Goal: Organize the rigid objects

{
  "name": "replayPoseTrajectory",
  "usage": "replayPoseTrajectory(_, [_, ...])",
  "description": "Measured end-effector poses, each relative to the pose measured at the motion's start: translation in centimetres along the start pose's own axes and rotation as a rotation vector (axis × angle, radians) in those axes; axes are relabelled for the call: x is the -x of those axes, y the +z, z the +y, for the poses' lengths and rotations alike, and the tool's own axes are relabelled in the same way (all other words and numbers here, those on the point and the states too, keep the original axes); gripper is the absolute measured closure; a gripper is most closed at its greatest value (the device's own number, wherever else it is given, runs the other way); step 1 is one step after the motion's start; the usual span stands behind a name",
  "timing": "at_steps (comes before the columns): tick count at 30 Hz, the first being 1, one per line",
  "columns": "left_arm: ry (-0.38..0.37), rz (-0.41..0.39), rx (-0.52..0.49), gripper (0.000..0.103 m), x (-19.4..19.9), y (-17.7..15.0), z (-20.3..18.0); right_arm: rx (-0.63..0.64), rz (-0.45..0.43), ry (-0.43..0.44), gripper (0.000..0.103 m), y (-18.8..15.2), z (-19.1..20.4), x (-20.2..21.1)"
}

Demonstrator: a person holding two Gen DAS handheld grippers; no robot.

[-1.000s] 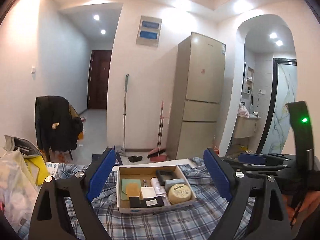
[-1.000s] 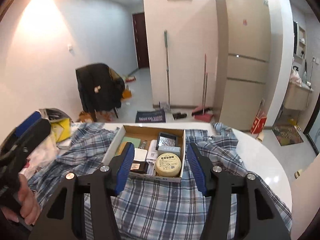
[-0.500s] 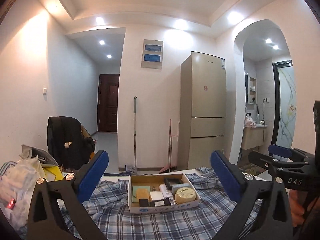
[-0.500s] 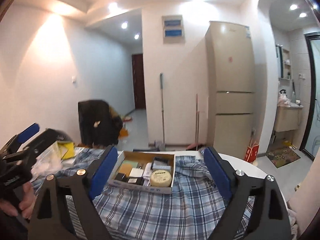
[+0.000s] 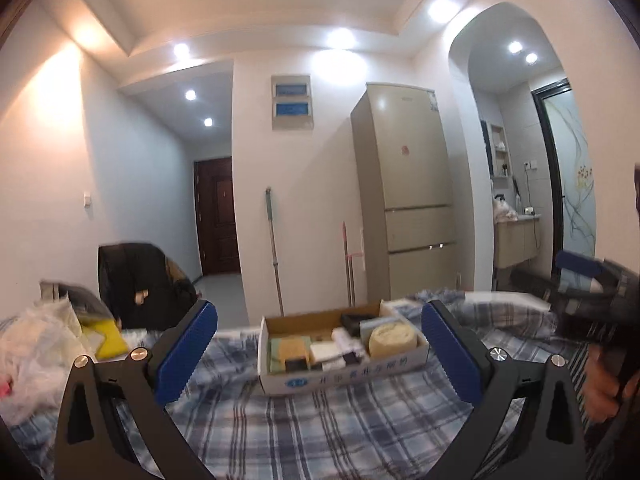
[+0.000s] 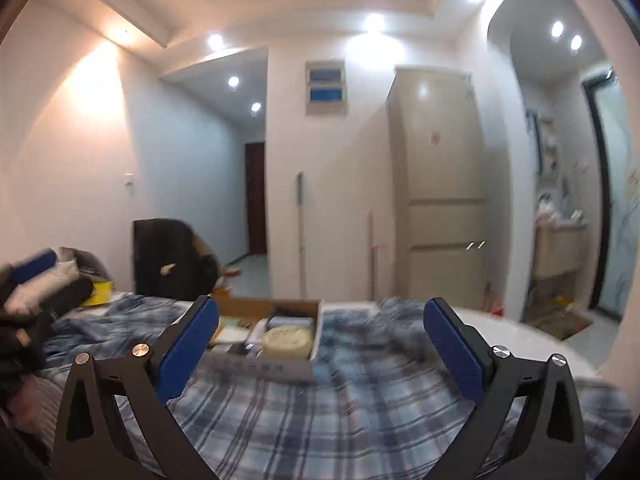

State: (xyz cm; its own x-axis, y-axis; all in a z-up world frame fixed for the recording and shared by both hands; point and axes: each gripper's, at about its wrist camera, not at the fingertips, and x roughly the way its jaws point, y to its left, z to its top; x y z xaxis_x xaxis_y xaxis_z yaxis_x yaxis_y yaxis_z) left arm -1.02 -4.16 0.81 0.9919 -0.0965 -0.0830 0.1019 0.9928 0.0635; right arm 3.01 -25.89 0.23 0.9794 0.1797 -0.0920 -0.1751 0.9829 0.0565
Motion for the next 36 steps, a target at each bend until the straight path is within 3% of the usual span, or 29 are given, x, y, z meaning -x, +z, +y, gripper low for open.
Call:
replayPoseTrajectory(5, [0.035,0.003,0.016,0.000,-0.2,-0.1,0.3,0.012,0.031,-0.015,0.001,-0.3,0.1,-0.2])
replayPoseTrajectory(9, [0.034,-0.009,0.058,0.000,0.2,-0.1,1.2,0.007,0.012,-0.024,0.001,-0.4,-0.1,0.4])
replayPoseTrajectory(36, [0.028,-0.015,0.078,0.000,0.3,-0.2,1.2,0.039,-0.003,-0.041,0.001,-0.2,0.1,1.1])
